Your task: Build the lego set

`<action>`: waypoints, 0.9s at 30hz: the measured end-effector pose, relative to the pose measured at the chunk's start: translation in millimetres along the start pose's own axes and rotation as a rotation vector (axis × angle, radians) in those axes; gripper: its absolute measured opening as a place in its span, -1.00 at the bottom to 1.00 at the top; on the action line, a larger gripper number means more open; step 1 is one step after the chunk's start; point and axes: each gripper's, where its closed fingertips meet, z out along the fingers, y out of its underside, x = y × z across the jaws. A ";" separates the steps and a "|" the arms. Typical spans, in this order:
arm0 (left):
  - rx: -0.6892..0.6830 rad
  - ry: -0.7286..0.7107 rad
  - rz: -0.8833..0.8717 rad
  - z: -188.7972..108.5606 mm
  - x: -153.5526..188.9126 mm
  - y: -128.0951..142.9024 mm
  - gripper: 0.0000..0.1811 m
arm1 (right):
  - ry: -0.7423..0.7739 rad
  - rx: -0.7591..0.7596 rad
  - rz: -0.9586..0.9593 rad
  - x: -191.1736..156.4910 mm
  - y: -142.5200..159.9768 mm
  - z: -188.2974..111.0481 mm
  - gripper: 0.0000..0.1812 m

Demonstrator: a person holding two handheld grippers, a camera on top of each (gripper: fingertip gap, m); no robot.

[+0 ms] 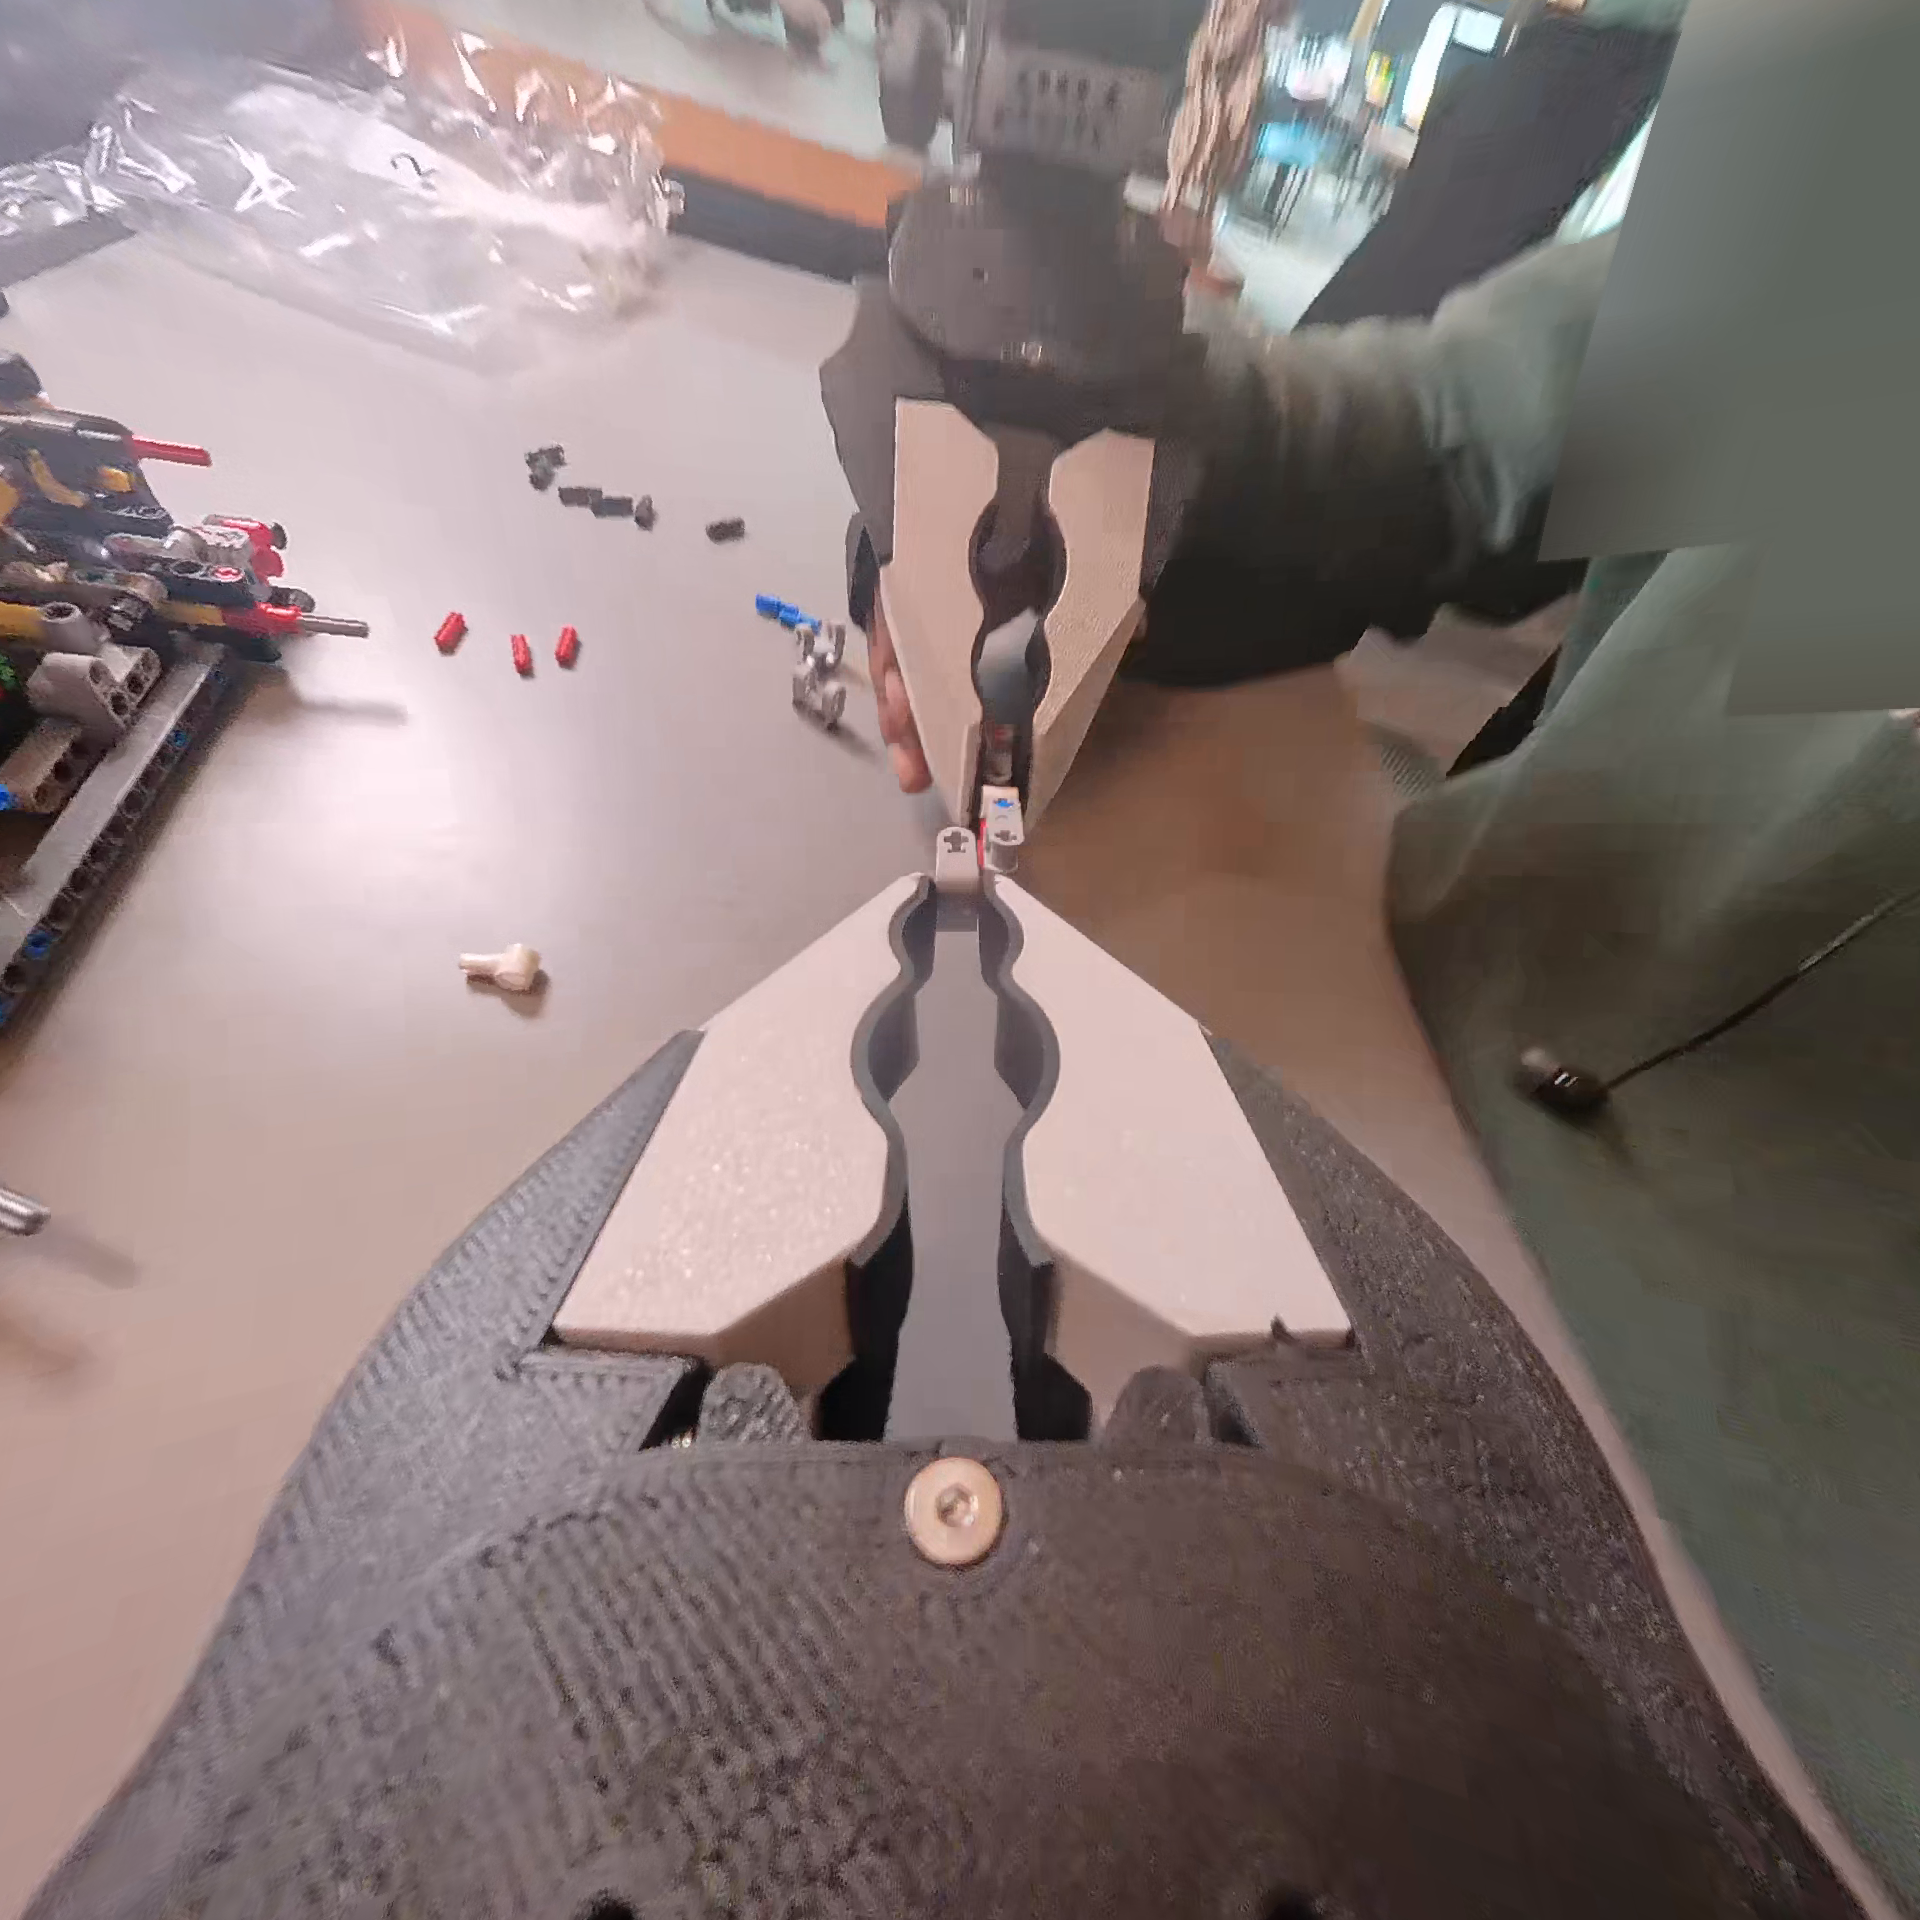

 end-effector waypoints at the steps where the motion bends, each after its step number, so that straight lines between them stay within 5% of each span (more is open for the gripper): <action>1: 0.028 0.021 -0.053 -0.7 0.9 -4.0 -0.94 | -0.020 0.023 0.031 -0.8 -3.4 -2.4 -0.94; 8: 0.045 0.101 -0.243 0.7 5.0 -5.3 -0.94 | -0.110 0.076 0.189 -5.6 -13.3 -7.2 -0.93; 27: -0.108 0.113 -0.224 14.8 16.1 16.4 -0.93 | -0.156 -0.100 0.274 -17.8 10.7 5.2 -0.94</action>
